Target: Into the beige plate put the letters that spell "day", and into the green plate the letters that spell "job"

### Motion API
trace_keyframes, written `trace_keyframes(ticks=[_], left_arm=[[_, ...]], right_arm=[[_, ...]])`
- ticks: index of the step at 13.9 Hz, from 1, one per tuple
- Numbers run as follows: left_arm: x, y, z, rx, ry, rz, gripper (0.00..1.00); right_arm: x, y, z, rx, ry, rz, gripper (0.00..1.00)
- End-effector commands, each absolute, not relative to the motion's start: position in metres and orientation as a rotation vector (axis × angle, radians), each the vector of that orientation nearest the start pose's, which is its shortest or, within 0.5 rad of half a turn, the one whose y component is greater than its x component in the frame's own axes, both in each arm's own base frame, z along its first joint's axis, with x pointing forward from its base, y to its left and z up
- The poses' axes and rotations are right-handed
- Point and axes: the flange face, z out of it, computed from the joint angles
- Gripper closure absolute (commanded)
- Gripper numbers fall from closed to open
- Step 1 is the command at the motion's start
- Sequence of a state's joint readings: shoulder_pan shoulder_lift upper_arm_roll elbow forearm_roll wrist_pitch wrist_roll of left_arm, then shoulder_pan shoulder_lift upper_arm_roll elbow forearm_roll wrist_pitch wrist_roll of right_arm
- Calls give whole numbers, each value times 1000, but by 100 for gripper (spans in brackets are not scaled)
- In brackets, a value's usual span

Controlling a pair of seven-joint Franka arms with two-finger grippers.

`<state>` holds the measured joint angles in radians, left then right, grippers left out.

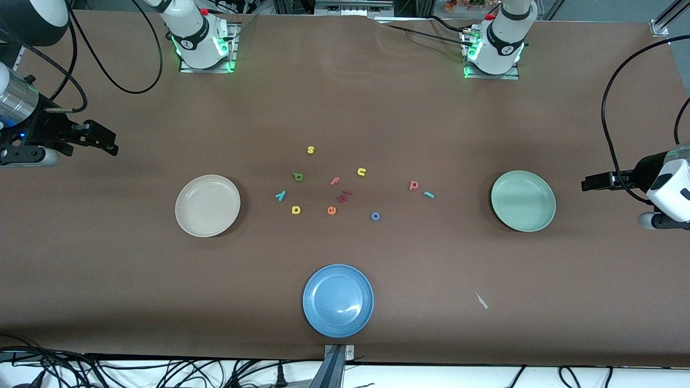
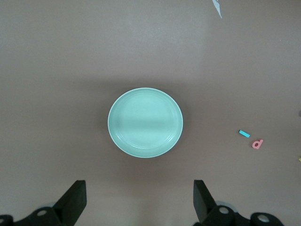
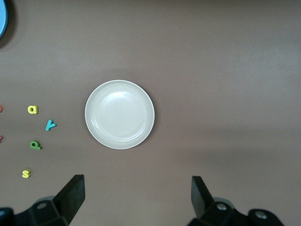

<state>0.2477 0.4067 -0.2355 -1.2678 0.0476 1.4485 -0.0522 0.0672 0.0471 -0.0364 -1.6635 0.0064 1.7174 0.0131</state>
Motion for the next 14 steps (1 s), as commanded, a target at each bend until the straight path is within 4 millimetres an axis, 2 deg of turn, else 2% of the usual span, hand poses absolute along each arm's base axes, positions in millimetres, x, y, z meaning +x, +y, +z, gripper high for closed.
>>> trace_keyframes(ticks=[1,14], left_arm=[[648,44,514,-3142,-82,358,0],[649,43,511,-3147,-82,369,0]], right_arm=[[578,20,569,-3147,-27,-5,0],[580,21,567,-3151,-33,-5,0]])
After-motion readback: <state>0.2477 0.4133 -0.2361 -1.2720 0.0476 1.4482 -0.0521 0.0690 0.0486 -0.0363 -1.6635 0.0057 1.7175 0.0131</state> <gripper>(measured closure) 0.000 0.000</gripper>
